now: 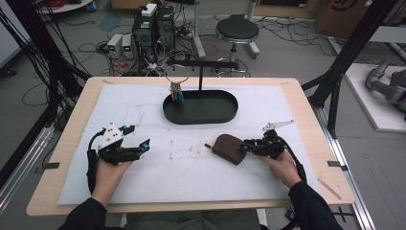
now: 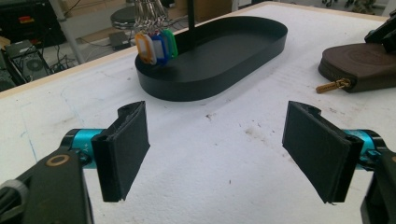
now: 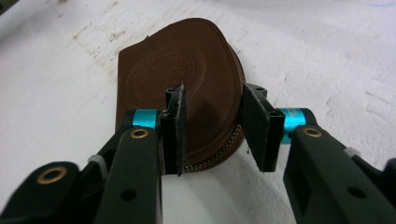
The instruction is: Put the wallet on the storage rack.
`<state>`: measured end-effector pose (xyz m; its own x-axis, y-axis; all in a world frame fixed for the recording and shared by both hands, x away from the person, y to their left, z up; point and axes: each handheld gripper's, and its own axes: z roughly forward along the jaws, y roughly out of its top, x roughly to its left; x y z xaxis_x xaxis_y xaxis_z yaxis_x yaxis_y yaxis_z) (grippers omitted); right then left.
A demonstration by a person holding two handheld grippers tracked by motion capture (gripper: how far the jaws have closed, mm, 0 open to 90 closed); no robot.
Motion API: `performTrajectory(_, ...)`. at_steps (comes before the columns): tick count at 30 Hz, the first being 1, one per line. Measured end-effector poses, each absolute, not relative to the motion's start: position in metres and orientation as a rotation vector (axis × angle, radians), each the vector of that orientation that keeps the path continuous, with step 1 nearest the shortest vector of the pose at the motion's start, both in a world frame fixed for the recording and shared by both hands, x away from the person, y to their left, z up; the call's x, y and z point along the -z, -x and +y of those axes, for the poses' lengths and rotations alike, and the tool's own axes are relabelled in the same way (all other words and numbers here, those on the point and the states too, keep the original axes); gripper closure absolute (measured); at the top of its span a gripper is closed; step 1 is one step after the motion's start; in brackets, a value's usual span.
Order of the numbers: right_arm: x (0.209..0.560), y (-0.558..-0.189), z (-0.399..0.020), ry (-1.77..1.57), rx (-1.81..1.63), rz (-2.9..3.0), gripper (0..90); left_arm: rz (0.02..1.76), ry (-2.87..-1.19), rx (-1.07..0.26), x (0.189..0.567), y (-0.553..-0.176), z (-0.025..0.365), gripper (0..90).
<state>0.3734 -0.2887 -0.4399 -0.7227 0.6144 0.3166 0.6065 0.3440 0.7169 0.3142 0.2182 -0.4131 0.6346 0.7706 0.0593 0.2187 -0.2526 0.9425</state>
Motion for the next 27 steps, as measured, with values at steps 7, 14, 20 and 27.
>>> performTrajectory(7, 0.429, -0.366, -0.288, -1.034, -1.374, 2.505, 85.0, 0.784, -1.801, -0.646, 0.413, -0.315, 0.215, 22.7)
performTrajectory(14, 0.413, -0.35, -0.275, -0.817, -1.418, 2.453, 87.4, 0.77, -1.798, -0.641, 0.412, -0.314, 0.211, 22.7)
performTrajectory(20, 0.406, -0.341, -0.27, -0.701, -1.438, 2.439, 87.5, 0.752, -1.8, -0.63, 0.411, -0.314, 0.208, 22.7)
performTrajectory(27, 0.401, -0.333, -0.266, -0.61, -1.436, 2.43, 87.9, 0.669, -1.804, -0.539, 0.404, -0.321, 0.186, 23.8)
